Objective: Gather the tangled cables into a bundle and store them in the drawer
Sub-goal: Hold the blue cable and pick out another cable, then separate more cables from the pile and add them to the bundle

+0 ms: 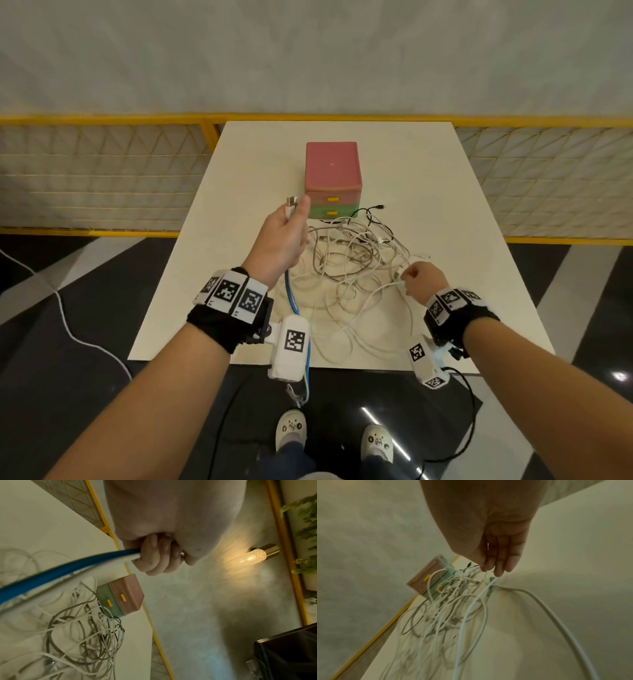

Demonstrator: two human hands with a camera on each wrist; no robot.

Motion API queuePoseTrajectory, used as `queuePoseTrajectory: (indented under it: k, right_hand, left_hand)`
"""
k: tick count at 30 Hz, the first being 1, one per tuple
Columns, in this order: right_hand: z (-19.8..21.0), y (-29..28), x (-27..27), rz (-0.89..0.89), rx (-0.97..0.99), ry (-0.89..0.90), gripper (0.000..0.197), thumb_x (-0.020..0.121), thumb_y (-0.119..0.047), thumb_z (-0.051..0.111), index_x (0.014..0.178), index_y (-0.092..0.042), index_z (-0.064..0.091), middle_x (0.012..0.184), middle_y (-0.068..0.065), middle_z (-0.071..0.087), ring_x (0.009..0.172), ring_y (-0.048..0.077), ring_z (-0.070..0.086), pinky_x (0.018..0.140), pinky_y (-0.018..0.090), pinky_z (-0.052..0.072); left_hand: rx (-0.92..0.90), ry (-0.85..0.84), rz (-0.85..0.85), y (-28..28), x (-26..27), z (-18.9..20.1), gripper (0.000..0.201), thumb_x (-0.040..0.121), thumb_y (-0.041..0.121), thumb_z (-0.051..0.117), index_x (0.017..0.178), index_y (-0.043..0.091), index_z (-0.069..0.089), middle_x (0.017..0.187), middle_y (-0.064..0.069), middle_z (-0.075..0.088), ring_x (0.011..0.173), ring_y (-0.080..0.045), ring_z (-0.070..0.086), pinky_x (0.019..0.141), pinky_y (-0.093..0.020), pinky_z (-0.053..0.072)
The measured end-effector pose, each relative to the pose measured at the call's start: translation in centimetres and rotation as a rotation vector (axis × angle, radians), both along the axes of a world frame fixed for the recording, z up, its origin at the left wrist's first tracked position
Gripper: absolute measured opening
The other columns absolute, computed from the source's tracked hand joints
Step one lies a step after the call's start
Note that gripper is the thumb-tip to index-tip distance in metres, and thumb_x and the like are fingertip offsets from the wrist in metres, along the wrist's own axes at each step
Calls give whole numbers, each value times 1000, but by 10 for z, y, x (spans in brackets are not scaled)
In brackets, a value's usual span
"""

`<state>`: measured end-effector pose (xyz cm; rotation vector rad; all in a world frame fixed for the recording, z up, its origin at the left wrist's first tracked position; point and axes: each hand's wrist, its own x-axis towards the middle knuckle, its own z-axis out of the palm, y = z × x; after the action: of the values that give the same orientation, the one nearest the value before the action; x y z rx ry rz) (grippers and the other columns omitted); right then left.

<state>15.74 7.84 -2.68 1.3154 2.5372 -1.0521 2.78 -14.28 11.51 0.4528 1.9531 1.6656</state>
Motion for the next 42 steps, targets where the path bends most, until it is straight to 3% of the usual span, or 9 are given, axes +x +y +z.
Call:
queuePoseTrajectory:
  k: [4, 13, 18, 20, 25, 31, 35, 38, 42]
  right_hand:
    - [-11, 9, -11, -115, 37, -33, 16, 90, -14, 52, 92, -4, 64, 91, 13, 67, 86, 31, 61, 73, 28, 45]
    - [-28, 5, -26, -271, -105, -84, 27, 81, -28, 66, 84, -1, 61, 82, 15, 63, 68, 29, 55, 60, 29, 40]
    - [-24, 12, -30, -351, -270, -39, 26, 82, -20, 66, 104, -8, 58, 98, 12, 55, 82, 22, 48, 71, 28, 39]
    - [-21, 11, -30, -341, -290, -26, 21, 84, -20, 65, 97, -13, 50, 98, 10, 51, 85, 21, 46, 73, 27, 38]
    - [-15, 11, -26, -381, -276, -25, 33, 88, -28, 49, 100, 0, 62, 101, 19, 63, 83, 30, 57, 69, 31, 40]
    - [11, 15, -12, -534, -23, 461, 26, 97, -22, 41, 109, -2, 50, 99, 13, 65, 97, 32, 61, 77, 31, 41]
    - [56, 13, -17, -315, -187, 880, 5, 101, -18, 40, 102, -12, 40, 68, 4, 60, 66, 22, 61, 67, 34, 54]
    - [95, 7, -25, -44, -127, 878, 3, 99, -17, 44, 97, -20, 44, 63, 1, 49, 55, 13, 46, 54, 27, 45]
    - [123, -10, -33, 70, -301, 951, 17, 98, -6, 39, 95, -20, 47, 68, 1, 39, 57, 7, 37, 53, 24, 31]
  left_hand:
    - [-19, -58, -18, 14, -1, -9, 38, 103, 40, 41, 71, 22, 29, 50, 10, 27, 37, -4, 21, 39, -20, 14]
    - [-33, -84, -62, 29, 0, -12, 38, 104, 36, 42, 70, 22, 29, 50, 10, 28, 35, -3, 22, 36, -18, 17]
    - [-43, -93, -48, 31, -3, -16, 38, 103, 36, 43, 70, 22, 31, 51, 9, 29, 35, -3, 23, 36, -17, 18]
    - [-45, -100, -48, 32, -3, -16, 38, 103, 36, 44, 70, 22, 31, 51, 8, 29, 35, -4, 23, 36, -17, 17]
    - [-33, -101, -63, 32, -6, -18, 41, 103, 37, 43, 68, 23, 29, 47, 10, 27, 35, -4, 21, 37, -18, 16]
    - [-25, -61, -65, 30, -10, -13, 48, 103, 38, 45, 60, 23, 27, 44, 11, 26, 35, -5, 20, 37, -18, 17]
    - [-18, -48, -158, 37, -12, -12, 32, 102, 41, 44, 76, 22, 42, 55, 10, 29, 43, -6, 22, 41, -19, 20]
    - [114, -114, -235, 45, -9, -11, 31, 105, 38, 34, 89, 18, 50, 56, 12, 34, 47, -5, 27, 45, -20, 25]
    - [234, 64, -194, 50, -3, -4, 24, 107, 24, 35, 92, 15, 52, 57, 9, 36, 48, -6, 29, 47, -19, 30]
